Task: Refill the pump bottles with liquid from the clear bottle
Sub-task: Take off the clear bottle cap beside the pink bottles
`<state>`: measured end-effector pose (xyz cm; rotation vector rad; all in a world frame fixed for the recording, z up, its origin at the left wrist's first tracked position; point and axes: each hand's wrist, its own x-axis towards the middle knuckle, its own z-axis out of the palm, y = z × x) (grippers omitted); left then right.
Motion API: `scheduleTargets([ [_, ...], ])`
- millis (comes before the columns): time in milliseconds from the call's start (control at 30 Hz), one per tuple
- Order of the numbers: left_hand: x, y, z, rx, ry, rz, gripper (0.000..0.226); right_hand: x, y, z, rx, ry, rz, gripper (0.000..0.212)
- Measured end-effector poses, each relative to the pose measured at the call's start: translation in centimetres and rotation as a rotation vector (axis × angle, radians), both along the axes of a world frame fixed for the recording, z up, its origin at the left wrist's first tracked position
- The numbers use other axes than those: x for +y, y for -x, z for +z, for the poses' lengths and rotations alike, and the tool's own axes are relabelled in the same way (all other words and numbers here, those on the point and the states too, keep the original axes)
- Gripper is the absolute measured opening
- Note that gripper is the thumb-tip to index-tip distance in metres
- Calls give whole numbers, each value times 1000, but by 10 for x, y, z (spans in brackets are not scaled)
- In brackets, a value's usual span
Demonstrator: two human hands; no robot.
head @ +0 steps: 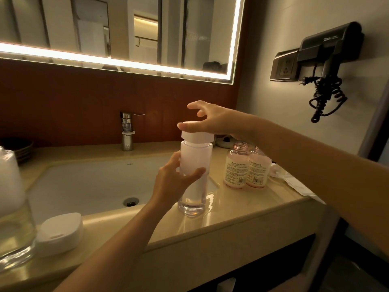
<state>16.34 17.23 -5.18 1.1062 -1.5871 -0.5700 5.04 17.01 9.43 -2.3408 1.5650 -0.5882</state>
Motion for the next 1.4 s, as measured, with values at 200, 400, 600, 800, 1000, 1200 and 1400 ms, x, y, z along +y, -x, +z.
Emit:
scheduleTargets([
  [200, -1, -1, -2, 4, 14, 4, 84, -1, -1, -3, 120, 100, -64, 79],
  [400, -1, 0, -3, 4, 26, 5, 85, 1, 2, 7, -7, -72, 38, 78],
  [600, -2, 0, -2, 5, 25, 11, 87, -5, -3, -4, 176, 163, -36, 75],
  [800, -2, -1, -3, -6, 54, 12, 88, -9, 16, -8, -86, 342, -82, 64],
  [1000, -5, 1, -5, -9, 95, 32, 87, -32, 67, -62, -241, 240, -391, 67],
  [1200, -7, 2, -8, 17, 118, 30, 89, -25, 73, -151, 17, 48, -393, 67],
  [1400, -9, 3, -9, 21, 142, 47, 81, -28, 73, -179, 76, 22, -357, 67],
])
